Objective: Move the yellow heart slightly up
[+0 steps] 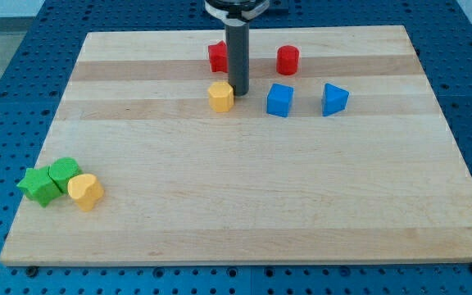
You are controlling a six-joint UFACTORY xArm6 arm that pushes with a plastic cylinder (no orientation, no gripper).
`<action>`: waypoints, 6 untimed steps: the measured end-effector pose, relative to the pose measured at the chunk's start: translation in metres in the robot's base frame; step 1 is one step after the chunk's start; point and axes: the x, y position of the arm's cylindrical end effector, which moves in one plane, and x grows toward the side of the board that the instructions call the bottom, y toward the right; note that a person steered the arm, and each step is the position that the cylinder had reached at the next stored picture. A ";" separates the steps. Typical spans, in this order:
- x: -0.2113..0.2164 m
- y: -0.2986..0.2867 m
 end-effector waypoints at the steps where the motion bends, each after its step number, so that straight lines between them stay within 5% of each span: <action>1: -0.001 -0.004; 3: -0.003 -0.159; 5: 0.207 -0.060; 6: 0.254 -0.166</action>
